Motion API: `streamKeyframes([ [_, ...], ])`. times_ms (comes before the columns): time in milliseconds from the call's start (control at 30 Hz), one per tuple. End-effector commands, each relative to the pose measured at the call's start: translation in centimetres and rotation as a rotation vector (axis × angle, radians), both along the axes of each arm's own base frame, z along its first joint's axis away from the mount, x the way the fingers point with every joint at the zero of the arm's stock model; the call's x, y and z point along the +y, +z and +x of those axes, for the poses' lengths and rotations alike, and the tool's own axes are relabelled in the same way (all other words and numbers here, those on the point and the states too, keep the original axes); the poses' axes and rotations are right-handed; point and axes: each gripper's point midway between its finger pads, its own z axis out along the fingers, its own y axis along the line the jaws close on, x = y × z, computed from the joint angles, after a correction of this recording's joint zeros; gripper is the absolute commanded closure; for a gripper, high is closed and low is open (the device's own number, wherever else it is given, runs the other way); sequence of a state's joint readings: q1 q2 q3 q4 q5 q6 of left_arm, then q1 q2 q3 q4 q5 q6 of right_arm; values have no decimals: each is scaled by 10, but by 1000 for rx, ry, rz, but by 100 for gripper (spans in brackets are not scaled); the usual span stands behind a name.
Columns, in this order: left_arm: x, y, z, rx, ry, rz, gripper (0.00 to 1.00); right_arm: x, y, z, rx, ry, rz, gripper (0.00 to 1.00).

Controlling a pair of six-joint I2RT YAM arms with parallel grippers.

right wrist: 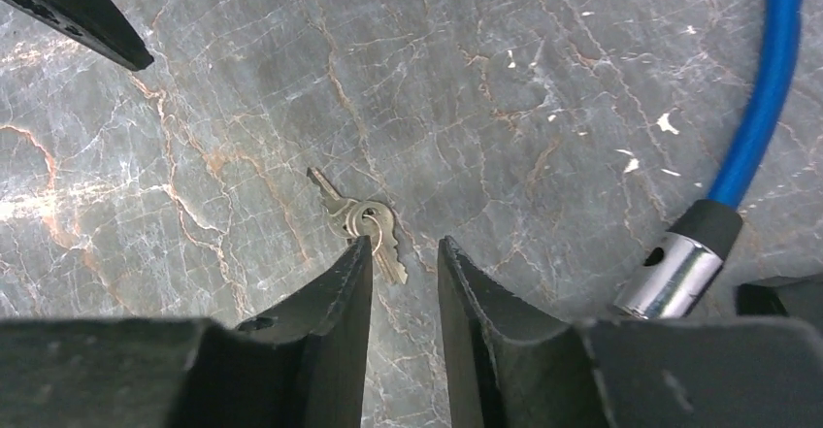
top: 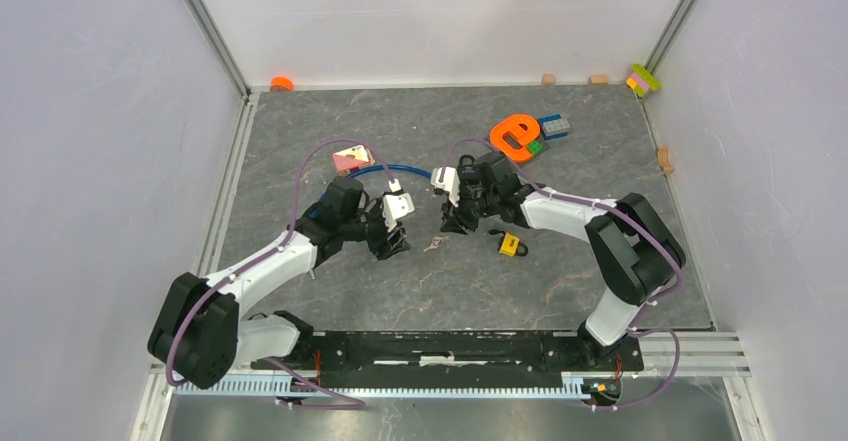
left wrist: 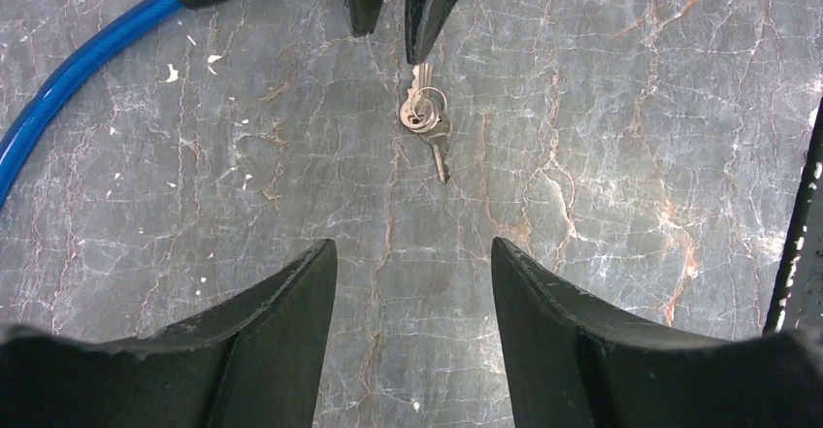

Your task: Unlock with the key

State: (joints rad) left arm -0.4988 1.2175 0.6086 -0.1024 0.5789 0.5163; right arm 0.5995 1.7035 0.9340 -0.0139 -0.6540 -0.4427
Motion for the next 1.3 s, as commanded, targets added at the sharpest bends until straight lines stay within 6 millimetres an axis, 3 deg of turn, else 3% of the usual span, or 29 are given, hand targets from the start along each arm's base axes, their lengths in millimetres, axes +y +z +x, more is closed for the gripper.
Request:
streamKeyframes([
  [0, -4, 20, 4, -55, -15, -42, 33, 9, -11, -11, 44, 24, 7, 61],
  [133, 2, 18, 1, -45, -4, -11, 33, 14, -23, -18, 53, 42, -23, 49],
  [267, 5, 14, -4, -40, -9, 0, 33, 16, -38, -21, 42, 54, -95, 49],
  [500, 6, 17, -5, -45, -17, 5, 33, 9, -52, -21, -21, 60, -184, 55],
  [700, 6, 17, -5, -52, -20, 5, 32, 4, -57, -19, -79, 37, -233, 70],
  [933, 9, 14, -7, -55, -20, 21, 32, 6, -46, -16, -105, 26, -205, 86],
  [1267, 9, 12, 0, -77, -14, 30, 32, 10, -7, -14, -82, 32, -38, 100],
])
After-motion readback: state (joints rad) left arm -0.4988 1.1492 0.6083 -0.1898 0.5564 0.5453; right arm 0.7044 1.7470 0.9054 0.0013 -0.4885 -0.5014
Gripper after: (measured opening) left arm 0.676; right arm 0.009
